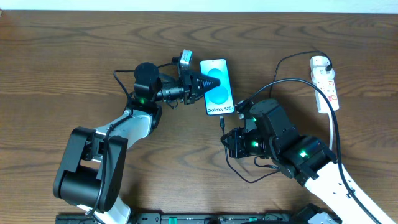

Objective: Plug charger to phone and switch on socket
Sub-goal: 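Align the plug under the phone port and push it upward into it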

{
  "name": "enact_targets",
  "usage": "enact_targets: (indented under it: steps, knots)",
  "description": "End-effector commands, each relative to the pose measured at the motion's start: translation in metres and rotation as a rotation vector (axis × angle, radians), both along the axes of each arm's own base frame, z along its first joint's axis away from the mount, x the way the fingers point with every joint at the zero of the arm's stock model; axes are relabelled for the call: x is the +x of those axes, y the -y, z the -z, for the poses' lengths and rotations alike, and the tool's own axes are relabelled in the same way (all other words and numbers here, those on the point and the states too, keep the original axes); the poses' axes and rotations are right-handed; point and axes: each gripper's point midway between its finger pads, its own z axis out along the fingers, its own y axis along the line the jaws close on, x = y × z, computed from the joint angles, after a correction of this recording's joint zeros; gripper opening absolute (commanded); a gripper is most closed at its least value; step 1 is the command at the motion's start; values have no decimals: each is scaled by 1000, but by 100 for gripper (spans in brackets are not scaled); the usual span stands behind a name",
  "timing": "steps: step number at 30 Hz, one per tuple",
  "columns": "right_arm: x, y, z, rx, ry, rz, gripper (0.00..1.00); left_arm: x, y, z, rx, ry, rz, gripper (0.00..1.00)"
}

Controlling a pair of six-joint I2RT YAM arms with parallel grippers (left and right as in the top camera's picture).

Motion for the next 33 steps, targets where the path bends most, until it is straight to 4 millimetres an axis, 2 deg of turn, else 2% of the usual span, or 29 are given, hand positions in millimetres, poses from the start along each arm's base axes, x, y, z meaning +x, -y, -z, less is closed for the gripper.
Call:
enact_targets:
  steps: [1, 33]
  knots:
    - [4, -2, -9, 18, 16, 3, 1, 0, 0, -18, -13, 77, 22, 7]
    - [5, -5, -11, 29, 22, -3, 1, -4, 1, -16, -3, 115, 43, 7]
